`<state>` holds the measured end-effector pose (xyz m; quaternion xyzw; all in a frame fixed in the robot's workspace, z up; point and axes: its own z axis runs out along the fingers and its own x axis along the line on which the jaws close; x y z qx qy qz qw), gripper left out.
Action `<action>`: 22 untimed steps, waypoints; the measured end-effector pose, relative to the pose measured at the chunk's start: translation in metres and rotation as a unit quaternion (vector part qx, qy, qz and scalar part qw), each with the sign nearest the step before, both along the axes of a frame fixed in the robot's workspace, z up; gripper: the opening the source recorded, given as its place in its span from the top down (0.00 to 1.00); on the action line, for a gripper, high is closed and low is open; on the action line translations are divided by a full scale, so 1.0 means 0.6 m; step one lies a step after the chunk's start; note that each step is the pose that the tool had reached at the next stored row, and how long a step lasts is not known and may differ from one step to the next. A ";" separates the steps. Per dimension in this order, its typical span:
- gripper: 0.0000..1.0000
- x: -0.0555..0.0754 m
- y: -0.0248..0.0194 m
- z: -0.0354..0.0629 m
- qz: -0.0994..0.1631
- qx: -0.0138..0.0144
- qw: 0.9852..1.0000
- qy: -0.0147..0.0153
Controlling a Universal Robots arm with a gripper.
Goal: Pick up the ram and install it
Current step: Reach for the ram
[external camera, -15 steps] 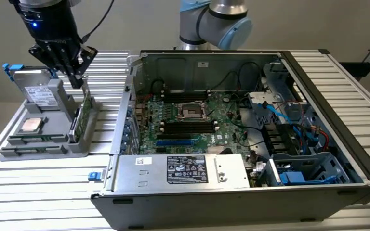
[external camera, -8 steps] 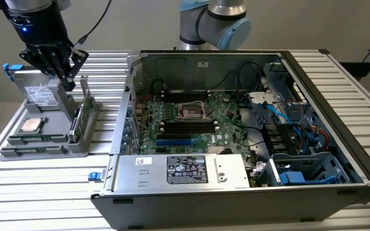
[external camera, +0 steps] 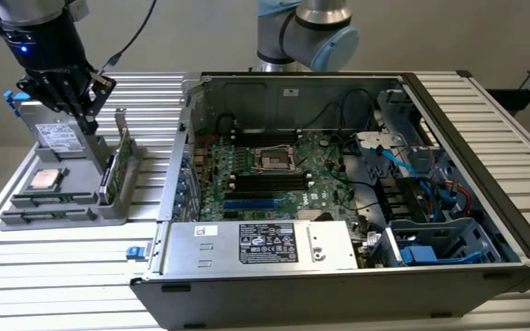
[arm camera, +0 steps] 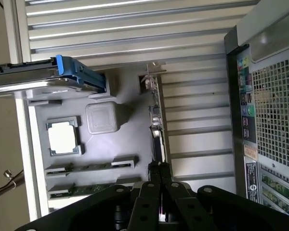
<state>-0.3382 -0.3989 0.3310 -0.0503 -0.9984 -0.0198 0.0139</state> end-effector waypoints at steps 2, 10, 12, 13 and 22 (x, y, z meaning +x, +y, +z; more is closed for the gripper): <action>0.90 -0.007 0.0000 -0.003 0.004 0.000 1.000 0.000; 0.90 -0.029 0.0001 -0.014 0.026 0.000 1.000 0.003; 0.90 -0.034 0.0000 -0.017 0.033 0.000 0.999 0.004; 0.90 -0.036 0.0000 -0.018 0.036 0.000 0.999 0.004; 0.90 -0.058 -0.0005 -0.029 0.059 0.000 0.998 0.007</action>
